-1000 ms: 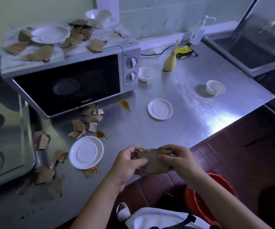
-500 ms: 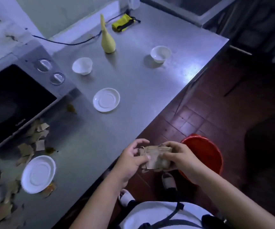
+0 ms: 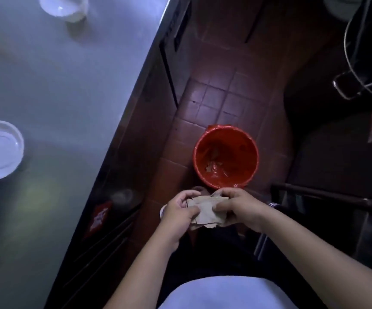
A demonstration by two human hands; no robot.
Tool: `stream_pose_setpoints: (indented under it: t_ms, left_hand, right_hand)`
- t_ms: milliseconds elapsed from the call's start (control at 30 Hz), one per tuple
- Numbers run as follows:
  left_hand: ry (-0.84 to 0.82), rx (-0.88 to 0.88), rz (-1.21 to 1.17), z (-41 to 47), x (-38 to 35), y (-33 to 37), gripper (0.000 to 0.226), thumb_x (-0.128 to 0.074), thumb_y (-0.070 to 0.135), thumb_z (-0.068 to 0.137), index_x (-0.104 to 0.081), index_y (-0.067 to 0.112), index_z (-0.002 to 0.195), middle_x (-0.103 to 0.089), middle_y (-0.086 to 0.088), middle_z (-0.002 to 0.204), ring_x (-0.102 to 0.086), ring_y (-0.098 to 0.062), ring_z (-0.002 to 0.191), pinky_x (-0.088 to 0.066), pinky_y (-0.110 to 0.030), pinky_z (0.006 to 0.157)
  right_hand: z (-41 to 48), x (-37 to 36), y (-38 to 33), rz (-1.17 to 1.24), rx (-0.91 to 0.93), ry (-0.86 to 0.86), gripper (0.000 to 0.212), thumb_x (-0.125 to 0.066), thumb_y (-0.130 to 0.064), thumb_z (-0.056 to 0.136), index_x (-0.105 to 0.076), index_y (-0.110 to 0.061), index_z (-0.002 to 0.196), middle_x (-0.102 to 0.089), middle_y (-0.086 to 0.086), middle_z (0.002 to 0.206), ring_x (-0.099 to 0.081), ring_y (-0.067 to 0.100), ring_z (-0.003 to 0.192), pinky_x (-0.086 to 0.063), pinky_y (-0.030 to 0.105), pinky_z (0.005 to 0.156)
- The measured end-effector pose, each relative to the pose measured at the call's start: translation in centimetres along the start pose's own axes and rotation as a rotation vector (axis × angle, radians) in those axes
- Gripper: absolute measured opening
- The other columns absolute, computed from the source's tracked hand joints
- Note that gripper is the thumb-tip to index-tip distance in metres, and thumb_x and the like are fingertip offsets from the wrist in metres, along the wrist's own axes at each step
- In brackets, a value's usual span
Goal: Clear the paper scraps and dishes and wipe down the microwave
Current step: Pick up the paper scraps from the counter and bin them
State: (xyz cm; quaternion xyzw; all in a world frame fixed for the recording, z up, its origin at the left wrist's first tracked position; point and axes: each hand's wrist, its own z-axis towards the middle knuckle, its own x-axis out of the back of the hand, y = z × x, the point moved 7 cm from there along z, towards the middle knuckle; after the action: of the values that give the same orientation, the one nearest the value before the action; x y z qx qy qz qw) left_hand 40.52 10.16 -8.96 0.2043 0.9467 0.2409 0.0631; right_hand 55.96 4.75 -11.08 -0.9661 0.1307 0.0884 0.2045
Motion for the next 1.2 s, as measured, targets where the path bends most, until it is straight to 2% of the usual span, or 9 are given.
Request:
stream_pose_setpoints:
  t_ms: [67,200,333,500,600,700,867,1000,1200]
  left_hand:
    - [0.0,0.025,-0.026,2.6,-0.7,-0.6,0.041,-0.057,-0.007,0.087,-0.065,0.023,0.113,-0.073,-0.007,0.1,-0.072,-0.014,0.074,-0.054,-0.026,0.057]
    - [0.103,0.011,-0.106,8.0,0.1,-2.2,0.052,-0.062,0.007,0.094,-0.046,0.036,0.134,-0.064,-0.002,0.12,-0.07,-0.017,0.097,-0.06,-0.031,0.075]
    - [0.103,0.088,-0.093,12.6,1.6,-6.8,0.046,-0.06,0.008,0.094,-0.051,0.036,0.13,-0.067,-0.005,0.115,-0.07,-0.017,0.095,-0.06,-0.029,0.072]
    - [0.062,0.175,0.0,17.8,3.0,-11.3,0.038,-0.058,0.008,0.095,-0.056,0.032,0.125,-0.068,-0.005,0.103,-0.067,-0.012,0.086,-0.056,-0.026,0.07]
    - [0.069,0.149,-0.002,19.7,3.8,-11.7,0.036,-0.058,0.01,0.095,-0.058,0.031,0.123,-0.067,-0.003,0.101,-0.067,-0.009,0.085,-0.055,-0.022,0.067]
    - [0.065,0.128,-0.026,19.0,3.9,-10.7,0.036,-0.058,0.01,0.095,-0.058,0.026,0.127,-0.065,-0.002,0.103,-0.065,-0.007,0.084,-0.053,-0.019,0.066]
    - [0.037,0.093,-0.132,11.6,4.6,-6.3,0.025,-0.058,0.008,0.097,-0.061,0.025,0.116,-0.066,-0.007,0.109,-0.064,-0.01,0.084,-0.055,-0.02,0.069]
    - [0.046,-0.005,-0.223,3.8,7.6,-1.5,0.022,-0.057,0.007,0.095,-0.065,0.025,0.105,-0.069,-0.005,0.105,-0.065,-0.01,0.085,-0.054,-0.025,0.076]
    - [0.219,-0.21,-0.454,-7.0,16.9,0.7,0.022,-0.057,0.003,0.094,-0.067,0.019,0.105,-0.07,-0.003,0.096,-0.065,-0.006,0.075,-0.052,-0.02,0.068]
  right_hand:
    - [2.7,1.1,1.3,0.068,-0.071,-0.007,0.02,-0.063,0.006,0.086,-0.066,-0.009,0.099,-0.068,0.012,0.087,-0.067,0.024,0.078,-0.057,0.036,0.061]
    - [9.9,4.1,3.4,0.373,-0.171,0.123,0.02,-0.054,0.001,0.092,-0.064,-0.015,0.098,-0.068,0.007,0.083,-0.064,0.017,0.072,-0.056,0.027,0.053]
    - [18.4,8.9,6.1,0.583,-0.215,0.379,0.015,-0.048,-0.001,0.097,-0.057,-0.014,0.098,-0.064,0.006,0.089,-0.061,0.016,0.076,-0.053,0.029,0.058]
    - [27.3,12.6,8.3,0.721,-0.239,0.48,0.008,-0.053,-0.012,0.099,-0.055,-0.009,0.092,-0.06,0.009,0.093,-0.061,0.021,0.084,-0.055,0.04,0.07]
    - [29.6,13.6,8.8,0.721,-0.24,0.536,0.03,-0.063,-0.027,0.095,-0.051,-0.008,0.114,-0.054,0.016,0.111,-0.058,0.031,0.102,-0.054,0.053,0.088]
    - [28.3,12.3,8.2,0.616,-0.239,0.559,0.031,-0.056,-0.03,0.097,-0.049,-0.014,0.123,-0.055,0.012,0.114,-0.059,0.028,0.1,-0.056,0.05,0.079]
    - [20.6,5.1,4.1,0.219,-0.186,0.446,0.014,-0.053,-0.022,0.097,-0.063,-0.014,0.1,-0.059,0.004,0.082,-0.059,0.02,0.073,-0.052,0.033,0.062]
    - [12.3,-2.6,-2.0,-0.055,0.047,0.418,0.009,-0.059,-0.014,0.095,-0.068,-0.016,0.097,-0.066,0.007,0.083,-0.062,0.021,0.072,-0.054,0.031,0.065]
    - [1.5,-17.9,-10.1,-0.295,0.37,0.192,0.02,-0.061,-0.004,0.091,-0.07,-0.017,0.08,-0.07,0.003,0.072,-0.065,0.015,0.066,-0.05,0.022,0.055]
